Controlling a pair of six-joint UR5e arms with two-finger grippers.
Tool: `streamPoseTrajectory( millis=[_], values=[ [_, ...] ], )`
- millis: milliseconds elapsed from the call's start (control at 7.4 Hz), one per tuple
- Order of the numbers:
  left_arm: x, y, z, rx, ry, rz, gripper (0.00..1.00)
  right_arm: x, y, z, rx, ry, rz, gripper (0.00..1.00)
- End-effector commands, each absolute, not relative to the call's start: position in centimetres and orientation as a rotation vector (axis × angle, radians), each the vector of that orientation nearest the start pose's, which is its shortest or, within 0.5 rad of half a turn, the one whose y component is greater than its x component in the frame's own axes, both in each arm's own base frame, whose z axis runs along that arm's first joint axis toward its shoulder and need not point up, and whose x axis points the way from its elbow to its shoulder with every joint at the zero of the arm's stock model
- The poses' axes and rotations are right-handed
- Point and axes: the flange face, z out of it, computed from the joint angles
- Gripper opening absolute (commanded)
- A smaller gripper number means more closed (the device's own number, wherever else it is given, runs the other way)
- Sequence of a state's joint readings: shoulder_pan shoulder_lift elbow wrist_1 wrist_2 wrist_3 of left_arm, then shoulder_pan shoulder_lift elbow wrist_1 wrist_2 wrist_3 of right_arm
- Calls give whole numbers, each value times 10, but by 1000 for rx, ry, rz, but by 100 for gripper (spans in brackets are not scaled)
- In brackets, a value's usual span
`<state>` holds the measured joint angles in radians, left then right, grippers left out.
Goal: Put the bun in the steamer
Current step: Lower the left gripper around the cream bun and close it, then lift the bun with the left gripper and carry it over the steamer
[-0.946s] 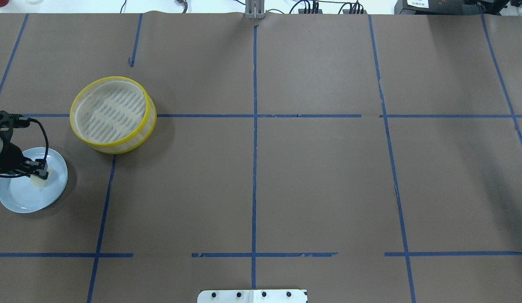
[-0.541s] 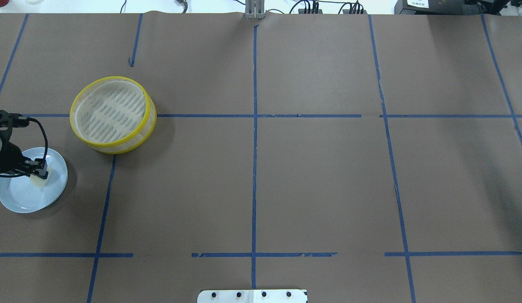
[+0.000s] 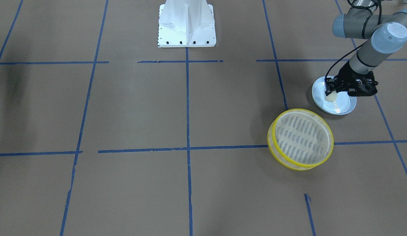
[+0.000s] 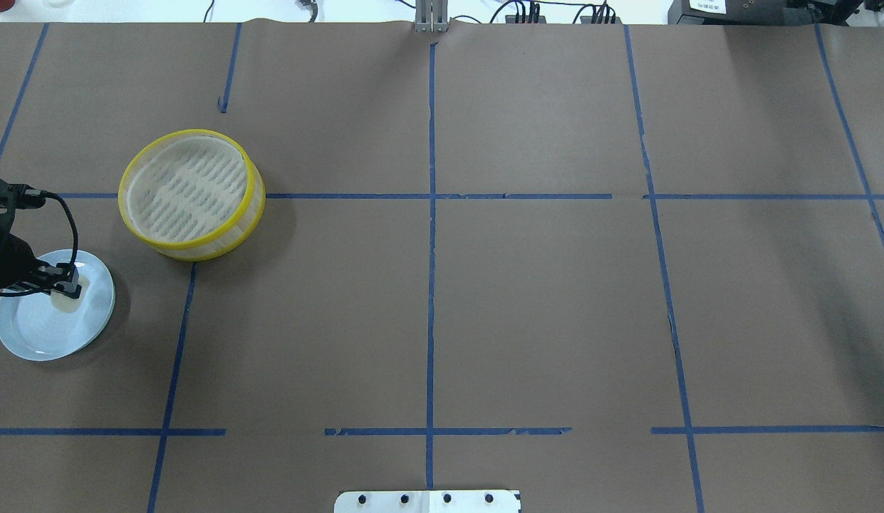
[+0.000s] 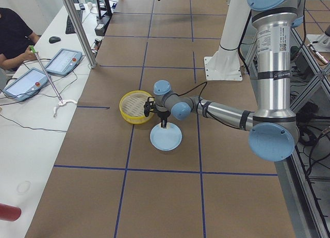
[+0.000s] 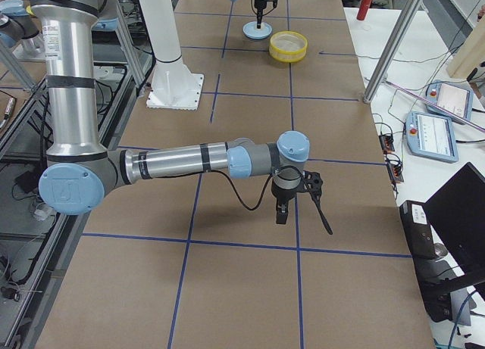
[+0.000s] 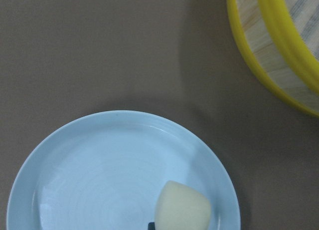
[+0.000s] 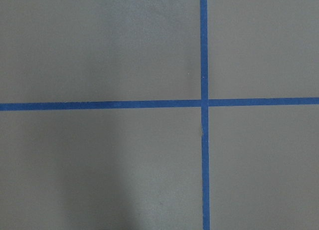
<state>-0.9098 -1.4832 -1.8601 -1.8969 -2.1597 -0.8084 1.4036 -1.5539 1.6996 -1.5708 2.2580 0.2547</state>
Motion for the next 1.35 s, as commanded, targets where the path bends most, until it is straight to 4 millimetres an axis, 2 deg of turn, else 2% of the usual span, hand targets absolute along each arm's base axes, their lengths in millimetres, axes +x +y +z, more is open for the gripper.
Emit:
streamPoseTrajectory(
  millis=[0,135,270,405,541,676,811,946,1081,1216],
  values=[
    [175,-446,496,5,704,5,31,-15,-510,592,-7,-700,34,100],
    [155,-478,465,32,696,-25,31,-15,-510,592,-7,-700,34,100],
    [153,-505,428,8,674,-46,31,-15,-510,592,-7,-700,34,100],
    [161,-529,381,-19,650,-44,31,-15,-510,592,-7,-700,34,100],
    [167,-543,345,-26,647,-46,31,-15,-510,592,-7,-700,34,100],
    [171,-545,333,-17,666,-37,31,-15,-510,592,-7,-700,34,100],
    [185,-554,322,-25,699,-27,32,-15,-510,592,-7,-700,34,100],
    [214,-562,319,-75,738,2,32,-15,-510,592,-7,-700,34,100],
    [247,-561,322,-92,745,-6,32,-15,-510,592,-7,-700,34,100],
    [270,-566,335,-83,745,-27,31,-15,-510,592,-7,-700,34,100]
  ],
)
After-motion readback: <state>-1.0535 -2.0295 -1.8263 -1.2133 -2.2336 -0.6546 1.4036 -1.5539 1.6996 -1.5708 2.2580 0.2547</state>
